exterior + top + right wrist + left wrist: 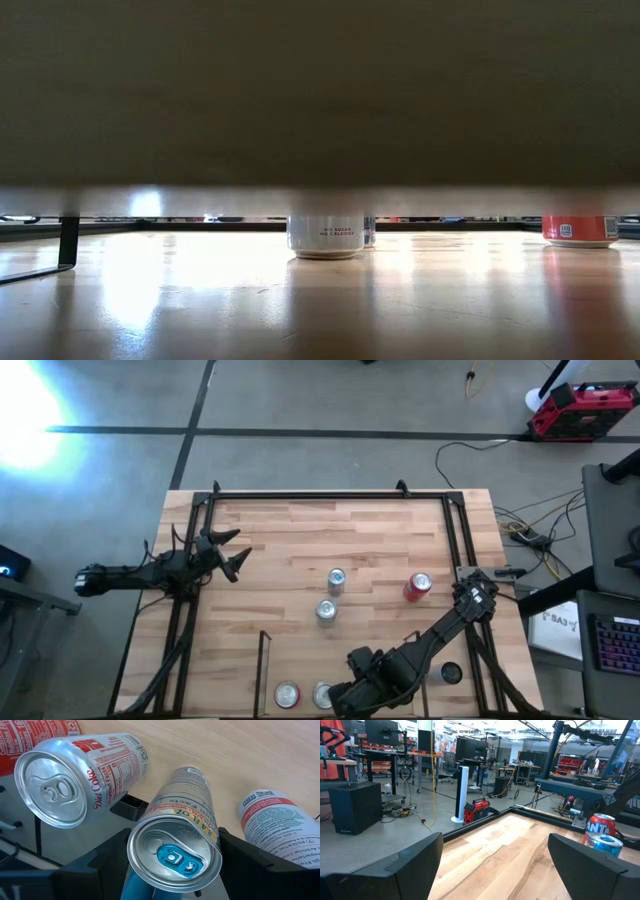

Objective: Place canned beverage on shelf
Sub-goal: Adjust the blue soda can on the shelf

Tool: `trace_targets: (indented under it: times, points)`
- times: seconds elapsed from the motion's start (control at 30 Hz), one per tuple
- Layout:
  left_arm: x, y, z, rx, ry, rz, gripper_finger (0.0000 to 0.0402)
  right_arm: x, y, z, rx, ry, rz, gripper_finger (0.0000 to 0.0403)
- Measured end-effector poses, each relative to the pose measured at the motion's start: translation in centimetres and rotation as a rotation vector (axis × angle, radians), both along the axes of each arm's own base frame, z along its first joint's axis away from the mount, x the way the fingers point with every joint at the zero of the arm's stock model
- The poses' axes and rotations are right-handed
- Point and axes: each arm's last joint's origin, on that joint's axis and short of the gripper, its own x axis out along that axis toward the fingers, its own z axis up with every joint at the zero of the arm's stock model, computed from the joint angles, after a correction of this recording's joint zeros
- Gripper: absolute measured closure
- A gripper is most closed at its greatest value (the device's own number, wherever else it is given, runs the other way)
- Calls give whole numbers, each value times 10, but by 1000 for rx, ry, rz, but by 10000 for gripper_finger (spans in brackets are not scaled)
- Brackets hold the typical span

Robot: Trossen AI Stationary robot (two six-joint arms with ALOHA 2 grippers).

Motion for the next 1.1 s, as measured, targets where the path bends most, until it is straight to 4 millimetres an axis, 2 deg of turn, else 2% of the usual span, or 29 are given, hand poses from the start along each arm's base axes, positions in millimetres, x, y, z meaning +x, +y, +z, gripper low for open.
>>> trace_targets:
  times: [1.1]
  points:
    - [0,0,0,0,0,0,56,1,0,0,-9,-22,52,141]
